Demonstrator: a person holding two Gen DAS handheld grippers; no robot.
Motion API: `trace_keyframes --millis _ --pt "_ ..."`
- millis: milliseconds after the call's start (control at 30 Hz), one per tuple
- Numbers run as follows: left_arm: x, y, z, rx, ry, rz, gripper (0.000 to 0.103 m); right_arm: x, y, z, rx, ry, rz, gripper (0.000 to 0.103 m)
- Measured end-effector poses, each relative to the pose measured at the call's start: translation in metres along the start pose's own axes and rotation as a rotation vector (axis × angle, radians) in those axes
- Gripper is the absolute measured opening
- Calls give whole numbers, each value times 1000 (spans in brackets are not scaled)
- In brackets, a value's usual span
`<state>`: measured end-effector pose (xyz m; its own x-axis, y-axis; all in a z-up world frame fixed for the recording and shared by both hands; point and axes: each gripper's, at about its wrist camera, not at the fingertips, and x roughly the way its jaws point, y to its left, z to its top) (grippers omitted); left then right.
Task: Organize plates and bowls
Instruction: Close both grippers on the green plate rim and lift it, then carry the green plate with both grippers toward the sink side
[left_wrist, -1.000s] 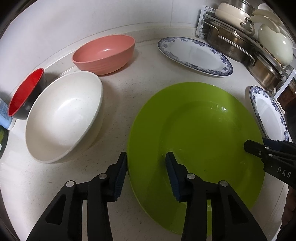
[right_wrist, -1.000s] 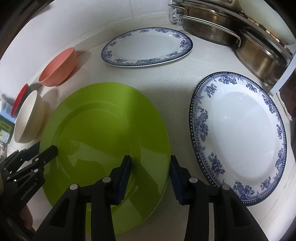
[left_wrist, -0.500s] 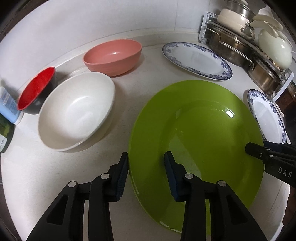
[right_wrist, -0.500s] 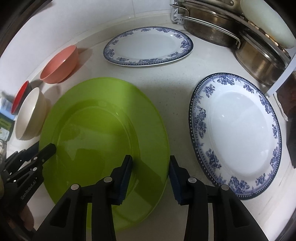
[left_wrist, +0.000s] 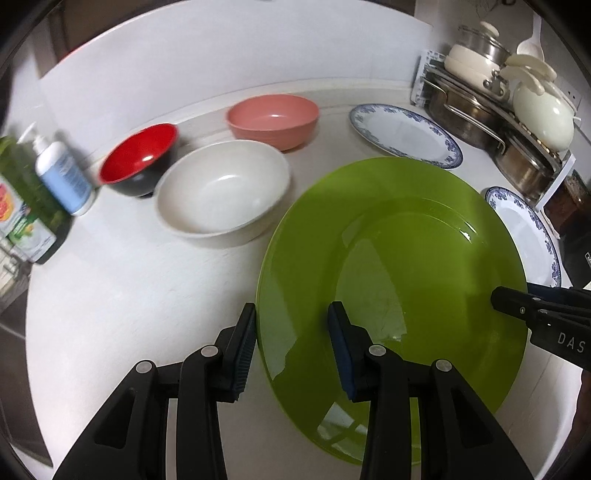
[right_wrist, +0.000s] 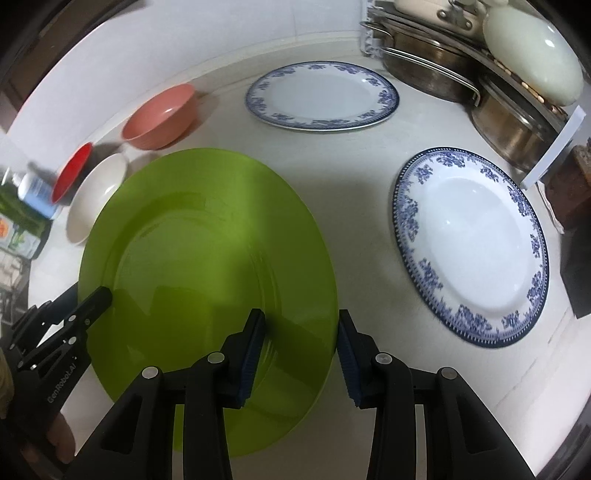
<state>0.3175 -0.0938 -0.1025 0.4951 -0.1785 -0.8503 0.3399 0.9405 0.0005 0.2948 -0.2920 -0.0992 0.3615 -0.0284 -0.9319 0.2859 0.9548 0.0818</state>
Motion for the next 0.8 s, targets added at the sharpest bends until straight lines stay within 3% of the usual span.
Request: trace_keyframes --millis 400,800 --pt "-44 44 -47 -138 -40 115 39 -24 48 -30 -130 -25 76 40" --pt "-61 105 -95 -312 0 225 39 -15 118 -50 -294 2 153 40"
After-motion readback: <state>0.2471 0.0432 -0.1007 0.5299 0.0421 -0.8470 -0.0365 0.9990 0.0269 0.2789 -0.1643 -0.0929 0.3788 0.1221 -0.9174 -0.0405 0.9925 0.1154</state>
